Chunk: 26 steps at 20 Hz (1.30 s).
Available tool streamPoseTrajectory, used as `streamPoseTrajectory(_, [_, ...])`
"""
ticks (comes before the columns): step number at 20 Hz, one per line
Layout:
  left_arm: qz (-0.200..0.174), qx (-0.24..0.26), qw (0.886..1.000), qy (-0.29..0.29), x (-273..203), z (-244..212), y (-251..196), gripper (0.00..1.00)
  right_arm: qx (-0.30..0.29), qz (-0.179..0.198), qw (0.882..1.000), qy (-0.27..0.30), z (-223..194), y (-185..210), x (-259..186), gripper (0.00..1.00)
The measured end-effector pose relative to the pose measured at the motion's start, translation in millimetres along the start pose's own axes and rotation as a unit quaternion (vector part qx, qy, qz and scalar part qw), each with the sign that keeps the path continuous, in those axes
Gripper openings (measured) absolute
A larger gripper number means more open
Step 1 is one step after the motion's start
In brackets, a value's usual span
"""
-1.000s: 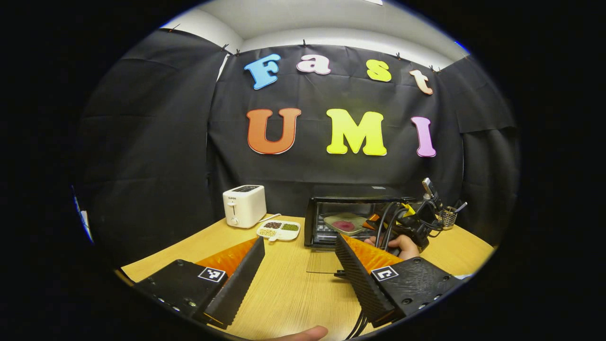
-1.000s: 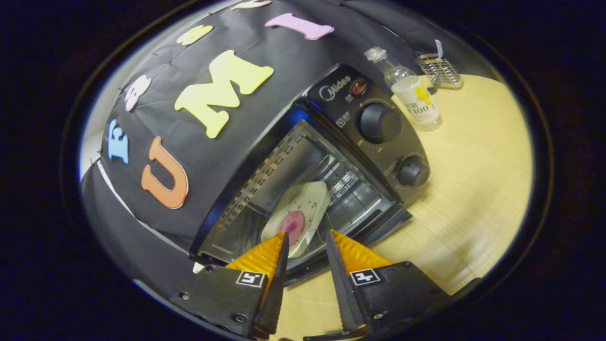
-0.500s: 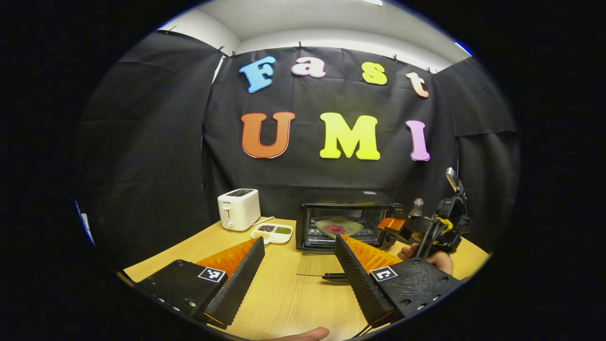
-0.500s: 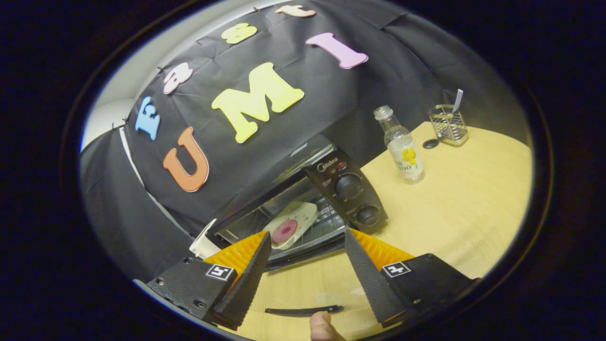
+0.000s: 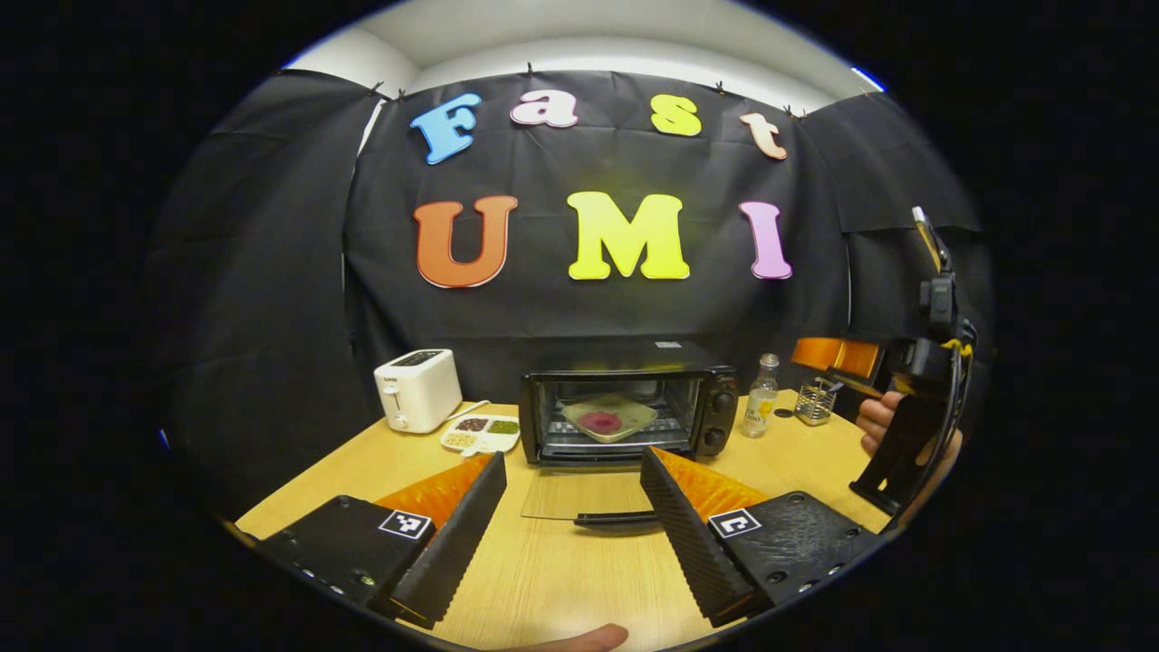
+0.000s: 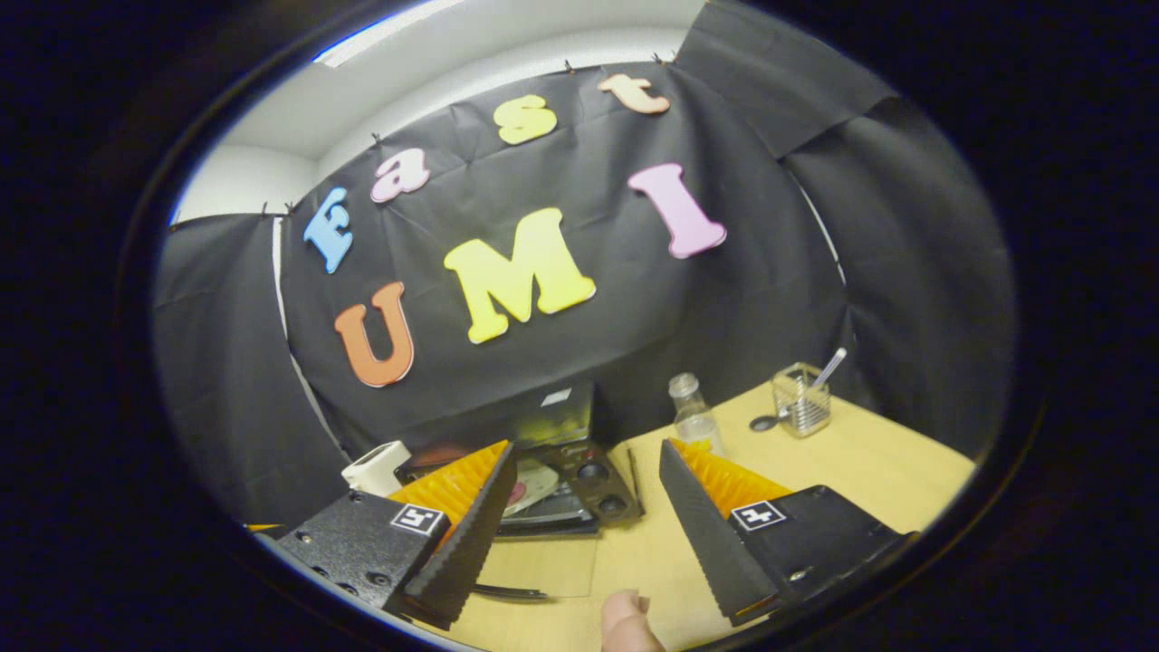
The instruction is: Open the electric oven with the left hand, put the food in, and close the electric oven.
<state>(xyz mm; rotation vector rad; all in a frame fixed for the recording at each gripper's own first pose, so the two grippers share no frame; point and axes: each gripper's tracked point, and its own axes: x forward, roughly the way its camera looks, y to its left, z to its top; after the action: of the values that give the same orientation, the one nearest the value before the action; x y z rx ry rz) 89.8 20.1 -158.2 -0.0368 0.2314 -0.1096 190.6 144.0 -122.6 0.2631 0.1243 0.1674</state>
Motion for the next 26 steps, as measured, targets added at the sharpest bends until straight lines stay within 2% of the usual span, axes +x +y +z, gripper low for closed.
streamPoseTrajectory(7, [-0.032, 0.021, 0.997, 0.066, 26, -45, -41, 0.95, -0.058, -0.023, 0.997, -0.043, 71, -44, -51, 1.0])
streamPoseTrajectory(11, [-0.048, 0.035, 0.992, 0.115, 41, -80, -60, 0.96, -0.074, -0.014, 0.995, -0.067, 98, -53, -78, 1.0])
streamPoseTrajectory(12, [-0.048, 0.036, 0.99, 0.127, 45, -88, -63, 0.96, -0.079, -0.012, 0.994, -0.078, 106, -58, -84, 0.94])
streamPoseTrajectory(19, [-0.055, 0.033, 0.979, 0.196, 76, -139, -69, 0.97, -0.094, 0.005, 0.991, -0.095, 119, -67, -98, 0.95])
streamPoseTrajectory(22, [-0.062, 0.021, 0.971, 0.228, 85, -161, -70, 0.97, -0.094, -0.004, 0.992, -0.088, 112, -82, -93, 0.94])
streamPoseTrajectory(26, [-0.051, 0.028, 0.967, 0.247, 96, -176, -64, 0.97, -0.087, -0.006, 0.993, -0.077, 111, -89, -89, 0.94])
